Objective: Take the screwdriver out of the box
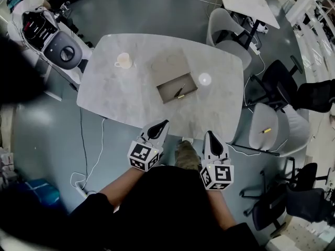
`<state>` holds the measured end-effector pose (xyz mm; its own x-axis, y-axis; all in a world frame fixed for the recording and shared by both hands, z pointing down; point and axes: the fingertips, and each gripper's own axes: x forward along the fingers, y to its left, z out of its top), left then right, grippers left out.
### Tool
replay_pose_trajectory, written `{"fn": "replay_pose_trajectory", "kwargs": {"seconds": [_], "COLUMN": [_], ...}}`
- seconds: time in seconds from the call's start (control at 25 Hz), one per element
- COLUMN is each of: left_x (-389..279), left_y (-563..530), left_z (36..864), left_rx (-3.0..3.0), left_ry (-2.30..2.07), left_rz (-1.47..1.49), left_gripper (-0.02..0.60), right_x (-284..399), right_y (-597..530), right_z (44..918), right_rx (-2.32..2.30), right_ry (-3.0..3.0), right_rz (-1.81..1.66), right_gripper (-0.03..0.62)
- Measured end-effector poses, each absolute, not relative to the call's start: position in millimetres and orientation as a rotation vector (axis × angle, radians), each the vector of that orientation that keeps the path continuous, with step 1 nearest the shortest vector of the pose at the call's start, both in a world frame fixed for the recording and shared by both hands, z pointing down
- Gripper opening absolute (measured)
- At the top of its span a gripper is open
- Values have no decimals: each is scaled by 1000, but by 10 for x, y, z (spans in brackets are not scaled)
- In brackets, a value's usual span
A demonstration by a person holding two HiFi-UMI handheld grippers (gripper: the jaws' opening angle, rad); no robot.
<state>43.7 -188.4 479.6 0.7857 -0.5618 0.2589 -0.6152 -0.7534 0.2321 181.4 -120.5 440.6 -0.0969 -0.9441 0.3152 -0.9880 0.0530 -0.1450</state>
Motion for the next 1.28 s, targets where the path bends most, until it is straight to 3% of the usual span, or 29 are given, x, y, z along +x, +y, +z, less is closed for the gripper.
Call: {"fn": "replay_pose_trajectory", "kwargs": {"seconds": [0.44, 1.28], "left_x": [1225, 1591], "left_y": [-3122, -3994], "left_z": [5563, 7240], "left_rx": [2529, 2266], "left_ry": [-1031, -933], "left_rz": [539, 1055], "left_gripper": [18, 20], "right_x": [2687, 3294], "right_y": [-2362, -3150], "right_z": [4477, 5081], "right_rx": [1866, 1686], "right_ry": [-2300, -2356], "right_rz": [530, 763], "right_gripper": [11, 11]}}
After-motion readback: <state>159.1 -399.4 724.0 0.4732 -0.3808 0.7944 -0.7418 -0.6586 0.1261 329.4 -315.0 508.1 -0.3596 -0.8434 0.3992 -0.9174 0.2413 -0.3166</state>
